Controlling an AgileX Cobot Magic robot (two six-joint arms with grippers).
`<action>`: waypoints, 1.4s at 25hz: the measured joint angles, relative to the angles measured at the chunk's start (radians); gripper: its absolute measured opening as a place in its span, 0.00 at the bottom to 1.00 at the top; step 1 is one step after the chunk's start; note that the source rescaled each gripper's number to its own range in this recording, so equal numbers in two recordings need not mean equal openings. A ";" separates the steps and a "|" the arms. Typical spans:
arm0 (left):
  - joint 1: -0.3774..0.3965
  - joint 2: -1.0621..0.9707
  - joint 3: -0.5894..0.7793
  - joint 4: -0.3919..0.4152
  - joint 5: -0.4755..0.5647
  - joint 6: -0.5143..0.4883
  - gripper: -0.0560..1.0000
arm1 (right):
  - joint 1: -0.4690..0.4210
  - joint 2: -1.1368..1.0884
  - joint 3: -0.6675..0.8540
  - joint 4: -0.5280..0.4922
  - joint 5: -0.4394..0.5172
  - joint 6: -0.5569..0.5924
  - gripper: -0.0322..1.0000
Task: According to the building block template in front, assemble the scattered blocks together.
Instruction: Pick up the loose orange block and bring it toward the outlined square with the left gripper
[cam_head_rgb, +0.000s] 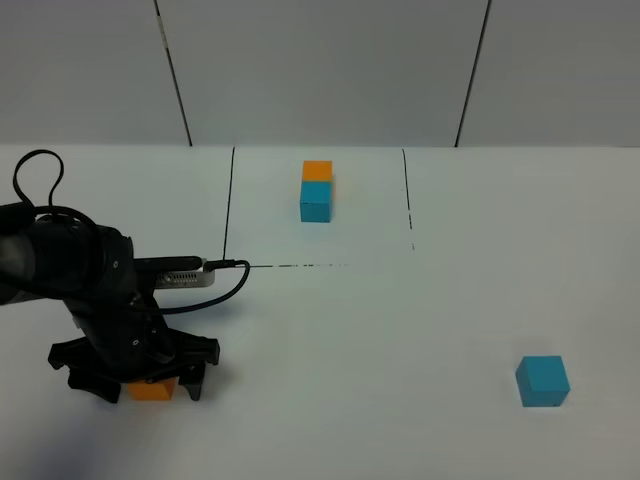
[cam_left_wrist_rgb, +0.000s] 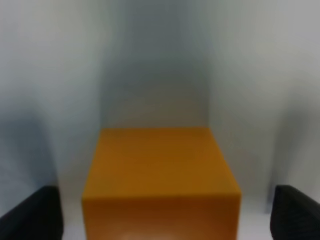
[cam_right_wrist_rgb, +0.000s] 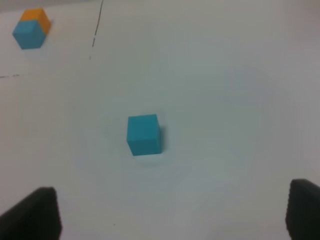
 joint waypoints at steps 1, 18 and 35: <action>0.000 0.002 -0.002 0.002 0.000 -0.009 0.75 | 0.000 0.000 0.000 0.000 0.000 0.000 0.80; 0.000 0.012 -0.009 0.039 0.009 -0.032 0.37 | 0.000 0.000 0.000 0.000 0.000 0.000 0.80; 0.000 0.030 -0.176 0.117 0.216 0.168 0.05 | 0.000 0.000 0.000 0.000 0.000 0.000 0.80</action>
